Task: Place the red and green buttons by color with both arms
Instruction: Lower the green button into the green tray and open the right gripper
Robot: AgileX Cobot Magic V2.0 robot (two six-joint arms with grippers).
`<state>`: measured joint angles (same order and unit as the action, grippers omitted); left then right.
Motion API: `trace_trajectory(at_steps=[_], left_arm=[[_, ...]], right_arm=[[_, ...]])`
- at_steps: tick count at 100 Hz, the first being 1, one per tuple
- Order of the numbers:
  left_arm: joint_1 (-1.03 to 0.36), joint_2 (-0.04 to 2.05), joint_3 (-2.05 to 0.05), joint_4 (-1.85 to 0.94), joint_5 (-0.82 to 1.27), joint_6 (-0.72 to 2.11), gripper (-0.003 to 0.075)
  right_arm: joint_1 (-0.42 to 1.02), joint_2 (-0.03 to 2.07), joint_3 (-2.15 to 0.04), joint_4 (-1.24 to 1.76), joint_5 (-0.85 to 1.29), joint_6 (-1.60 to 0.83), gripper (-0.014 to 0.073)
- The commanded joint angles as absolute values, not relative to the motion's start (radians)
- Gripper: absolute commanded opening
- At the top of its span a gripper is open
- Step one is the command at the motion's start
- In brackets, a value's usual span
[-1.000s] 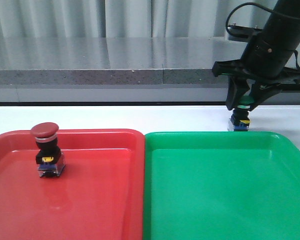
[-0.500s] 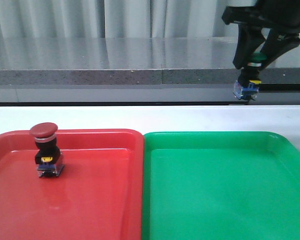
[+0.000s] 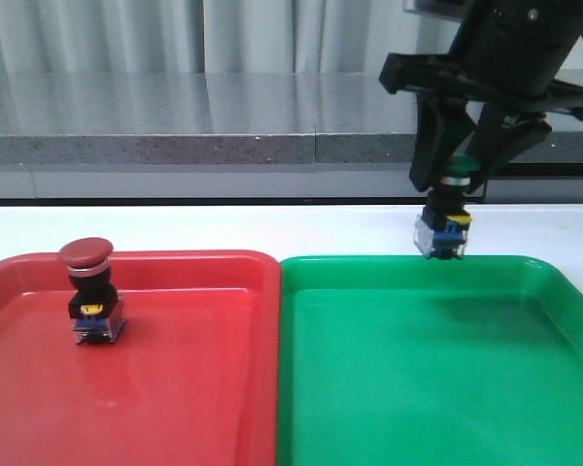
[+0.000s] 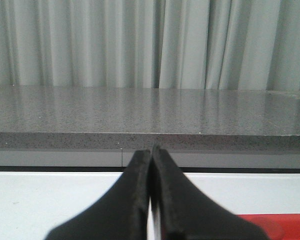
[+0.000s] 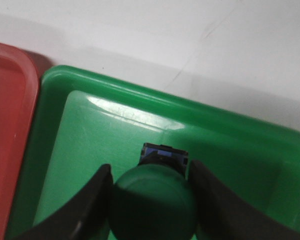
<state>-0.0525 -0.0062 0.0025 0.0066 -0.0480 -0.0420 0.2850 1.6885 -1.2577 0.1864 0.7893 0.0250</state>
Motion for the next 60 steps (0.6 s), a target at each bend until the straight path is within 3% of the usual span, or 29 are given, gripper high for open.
trace_trajectory(at_steps=[1,60], left_arm=[[-0.047,-0.037,0.043,0.000,-0.125,-0.046,-0.0019],[-0.047,-0.037,0.043,0.000,-0.125,-0.046,-0.0019]], right_arm=[[0.299,1.638,-1.240,0.190,0.705,0.051,0.0199],[0.310,1.657,-1.109,0.190,0.576,0.067,0.0199]])
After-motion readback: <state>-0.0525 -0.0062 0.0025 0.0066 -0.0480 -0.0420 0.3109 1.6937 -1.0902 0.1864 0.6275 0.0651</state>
